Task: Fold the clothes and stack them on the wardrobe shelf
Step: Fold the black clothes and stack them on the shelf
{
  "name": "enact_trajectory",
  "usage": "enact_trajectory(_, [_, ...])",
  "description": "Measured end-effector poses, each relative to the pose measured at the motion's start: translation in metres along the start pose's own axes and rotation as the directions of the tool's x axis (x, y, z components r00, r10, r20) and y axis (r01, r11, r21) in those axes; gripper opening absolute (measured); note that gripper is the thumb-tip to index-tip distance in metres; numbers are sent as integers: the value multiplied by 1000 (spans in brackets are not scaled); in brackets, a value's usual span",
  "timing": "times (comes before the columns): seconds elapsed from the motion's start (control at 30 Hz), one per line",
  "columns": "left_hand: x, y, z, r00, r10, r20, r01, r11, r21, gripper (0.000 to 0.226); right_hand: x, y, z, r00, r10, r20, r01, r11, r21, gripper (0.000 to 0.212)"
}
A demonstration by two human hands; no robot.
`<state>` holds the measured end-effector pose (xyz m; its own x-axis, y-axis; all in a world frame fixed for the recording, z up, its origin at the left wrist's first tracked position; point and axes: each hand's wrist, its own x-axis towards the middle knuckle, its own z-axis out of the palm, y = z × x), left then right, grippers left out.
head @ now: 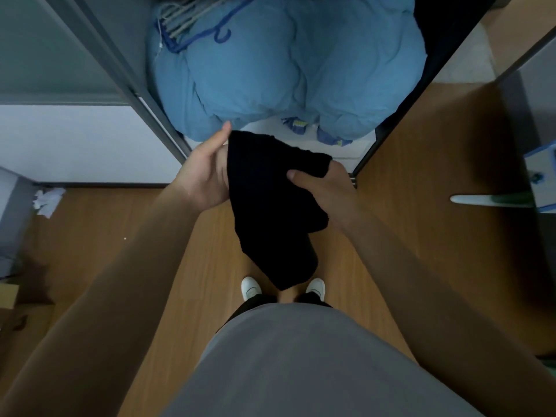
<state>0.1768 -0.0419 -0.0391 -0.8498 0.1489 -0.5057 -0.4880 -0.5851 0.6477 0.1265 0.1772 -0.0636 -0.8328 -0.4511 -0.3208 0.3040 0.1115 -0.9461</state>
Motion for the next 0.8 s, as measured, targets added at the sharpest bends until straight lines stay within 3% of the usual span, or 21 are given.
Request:
enact_trajectory(0.07, [-3, -16, -15, 992, 8, 127, -10, 1000, 15, 74, -1, -7, 0, 995, 84, -61, -77, 991, 113, 6])
enact_trajectory(0.17, [-10, -47, -21, 991, -117, 68, 100, 970, 223, 91, 1, -20, 0, 956, 282, -78, -262, 943, 204, 24])
enact_trajectory(0.27, [-8, -61, -16, 997, -18, -78, 35, 974, 222, 63, 4, -30, -10, 855, 519, 20, -488, 788, 375, 22])
enact_trajectory(0.3, [-8, -59, -13, 991, 30, -131, -6, 983, 182, 55, 4, -32, -18, 842, 537, 60, -504, 742, 443, 21])
enact_trajectory(0.4, [-11, -50, -2, 975, 70, -211, -71, 997, 4, 37, 3, -22, -44, 930, 345, 128, -350, 725, 593, 33])
enact_trajectory(0.53, [-13, -39, 14, 974, -11, -226, -12, 995, -103, 29, -10, 6, -39, 950, 219, 225, -307, 796, 522, 62])
enact_trajectory(0.63, [-13, -32, 17, 986, -17, -166, 7, 998, -59, 35, -14, 19, -17, 975, 138, 173, -194, 908, 371, 33])
enact_trajectory(0.8, [-26, -35, -11, 995, -52, -80, 55, 998, 40, 57, -14, 7, -10, 987, 147, 68, -160, 949, 272, 26])
